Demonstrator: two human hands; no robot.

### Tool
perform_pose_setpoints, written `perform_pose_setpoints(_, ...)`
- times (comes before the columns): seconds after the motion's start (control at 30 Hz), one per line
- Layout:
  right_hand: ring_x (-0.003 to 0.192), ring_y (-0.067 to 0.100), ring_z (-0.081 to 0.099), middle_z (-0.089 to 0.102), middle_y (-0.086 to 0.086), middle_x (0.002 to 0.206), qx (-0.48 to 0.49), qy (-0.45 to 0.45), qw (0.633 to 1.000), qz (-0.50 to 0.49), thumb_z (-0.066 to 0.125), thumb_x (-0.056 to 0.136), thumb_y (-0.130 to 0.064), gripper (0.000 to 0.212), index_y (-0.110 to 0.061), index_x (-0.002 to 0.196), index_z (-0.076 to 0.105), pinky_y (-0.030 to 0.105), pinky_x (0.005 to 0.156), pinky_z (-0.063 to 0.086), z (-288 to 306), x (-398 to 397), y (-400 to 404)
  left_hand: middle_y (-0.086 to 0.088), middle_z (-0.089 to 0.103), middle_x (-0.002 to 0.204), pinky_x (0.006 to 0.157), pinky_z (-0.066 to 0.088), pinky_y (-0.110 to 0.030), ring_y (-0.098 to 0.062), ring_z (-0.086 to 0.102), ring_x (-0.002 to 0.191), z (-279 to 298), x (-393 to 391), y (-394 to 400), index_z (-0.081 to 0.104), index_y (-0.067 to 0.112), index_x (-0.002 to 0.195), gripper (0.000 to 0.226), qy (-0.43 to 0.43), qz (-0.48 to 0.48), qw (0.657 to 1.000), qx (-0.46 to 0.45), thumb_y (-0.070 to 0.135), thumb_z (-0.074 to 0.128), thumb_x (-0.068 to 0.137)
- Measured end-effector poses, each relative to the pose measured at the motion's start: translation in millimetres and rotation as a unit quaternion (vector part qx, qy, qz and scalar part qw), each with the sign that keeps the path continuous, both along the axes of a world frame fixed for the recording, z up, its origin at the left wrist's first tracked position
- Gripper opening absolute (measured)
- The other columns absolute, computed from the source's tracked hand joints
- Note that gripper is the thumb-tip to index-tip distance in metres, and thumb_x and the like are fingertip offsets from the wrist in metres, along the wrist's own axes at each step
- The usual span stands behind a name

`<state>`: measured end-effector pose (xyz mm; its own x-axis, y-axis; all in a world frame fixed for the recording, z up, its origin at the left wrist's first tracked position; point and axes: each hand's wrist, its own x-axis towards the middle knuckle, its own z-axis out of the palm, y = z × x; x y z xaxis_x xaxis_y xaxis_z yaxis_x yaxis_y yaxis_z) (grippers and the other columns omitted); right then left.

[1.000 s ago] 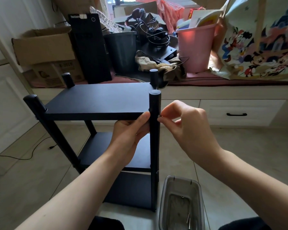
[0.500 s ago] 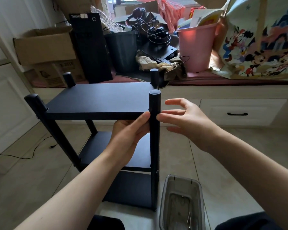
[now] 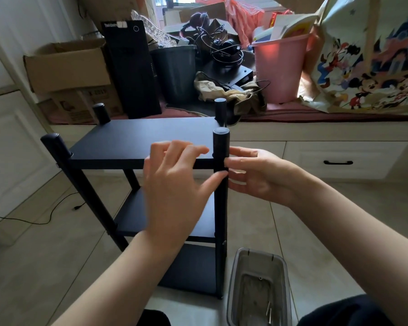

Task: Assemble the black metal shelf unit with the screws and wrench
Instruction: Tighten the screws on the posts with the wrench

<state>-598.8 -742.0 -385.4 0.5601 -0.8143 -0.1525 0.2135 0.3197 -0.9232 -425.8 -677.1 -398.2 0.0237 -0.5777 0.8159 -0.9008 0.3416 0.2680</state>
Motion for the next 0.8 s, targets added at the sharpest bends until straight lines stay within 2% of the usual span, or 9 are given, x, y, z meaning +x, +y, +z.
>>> perform_pose_setpoints(0.07,0.078,0.011,0.06,0.057,0.007,0.119,-0.002,-0.002,1.0,0.019,0.071,0.078,-0.016,0.06,-0.013,0.136,0.057,0.025,0.082,0.046,-1.9,-0.1,-1.4,-0.006,0.067,0.109,0.094,0.047,-0.051,-0.033,0.056,0.112,-0.6,-6.9,-5.5,0.073,0.01,0.108,0.056,-0.017,0.006,0.999,0.036,0.053,0.084,0.073)
perform_pose_setpoints(0.17,0.069,0.006,0.057,0.054,0.005,0.117,0.005,-0.013,0.999,0.03,0.07,0.079,-0.021,0.055,-0.015,0.133,0.061,0.025,0.083,0.041,-4.8,0.4,-3.8,-0.008,0.065,0.111,0.107,0.038,-0.059,-0.035,0.056,0.117,1.4,-12.2,-12.9,0.073,0.009,0.105,0.055,-0.01,0.009,0.999,0.053,0.052,0.083,0.073)
perform_pose_setpoints(0.27,0.076,0.009,0.059,0.06,0.003,0.111,0.047,-0.034,0.998,0.024,0.071,0.078,-0.038,0.055,-0.016,0.128,0.065,0.027,0.085,0.045,-4.4,-0.6,-5.8,-0.005,0.066,0.11,0.117,0.027,-0.057,-0.032,0.055,0.121,2.8,-12.8,-17.7,0.073,0.012,0.102,0.046,0.0,0.014,0.998,0.059,0.048,0.083,0.075)
perform_pose_setpoints(0.37,0.073,0.011,0.056,0.062,0.001,0.105,0.095,-0.039,0.995,0.007,0.059,0.086,-0.054,0.065,-0.011,0.134,0.059,0.029,0.083,0.042,-1.9,2.3,-8.5,-0.003,0.069,0.112,0.121,0.021,-0.054,-0.03,0.053,0.125,2.4,-12.6,-20.3,0.072,0.014,0.101,0.04,0.01,0.009,0.997,0.07,0.046,0.081,0.078)
perform_pose_setpoints(0.47,0.067,0.011,0.052,0.06,-0.001,0.093,0.091,-0.014,0.996,-0.019,0.049,0.095,-0.051,0.048,-0.015,0.124,0.063,0.028,0.072,0.043,0.8,12.3,-9.3,-0.002,0.071,0.114,0.122,0.015,-0.052,-0.027,0.053,0.128,1.7,-15.3,-20.1,0.071,0.015,0.104,0.039,0.012,0.006,0.997,0.08,0.047,0.074,0.081)
perform_pose_setpoints(0.57,0.071,0.014,0.055,0.062,-0.001,0.086,0.075,-0.023,0.996,-0.044,0.053,0.097,-0.038,0.028,-0.018,0.115,0.061,0.03,0.074,0.045,2.0,19.2,-9.2,-0.002,0.07,0.116,0.122,0.013,-0.053,-0.026,0.054,0.128,1.5,-18.3,-19.1,0.07,0.015,0.107,0.041,0.01,0.008,0.997,0.079,0.047,0.066,0.081)
perform_pose_setpoints(0.7,0.068,0.014,0.06,0.07,0.0,0.089,0.034,-0.022,0.997,-0.067,0.053,0.097,-0.025,0.024,-0.014,0.112,0.068,0.029,0.067,0.051,0.9,22.1,-9.2,0.003,0.058,0.142,0.123,0.001,-0.055,-0.021,0.042,0.143,3.6,-13.9,-19.1,0.062,0.022,0.131,0.061,-0.036,0.028,0.992,0.121,0.061,0.05,0.086)
perform_pose_setpoints(0.8,0.067,0.015,0.061,0.071,0.001,0.084,0.013,-0.021,0.997,-0.066,0.053,0.097,-0.023,0.021,-0.013,0.107,0.068,0.029,0.065,0.052,-0.4,22.4,-8.3,0.008,0.057,0.144,0.123,0.0,-0.058,-0.02,0.043,0.142,3.9,-11.8,-18.0,0.058,0.026,0.139,0.067,-0.067,0.046,0.987,0.137,0.066,0.038,0.089)
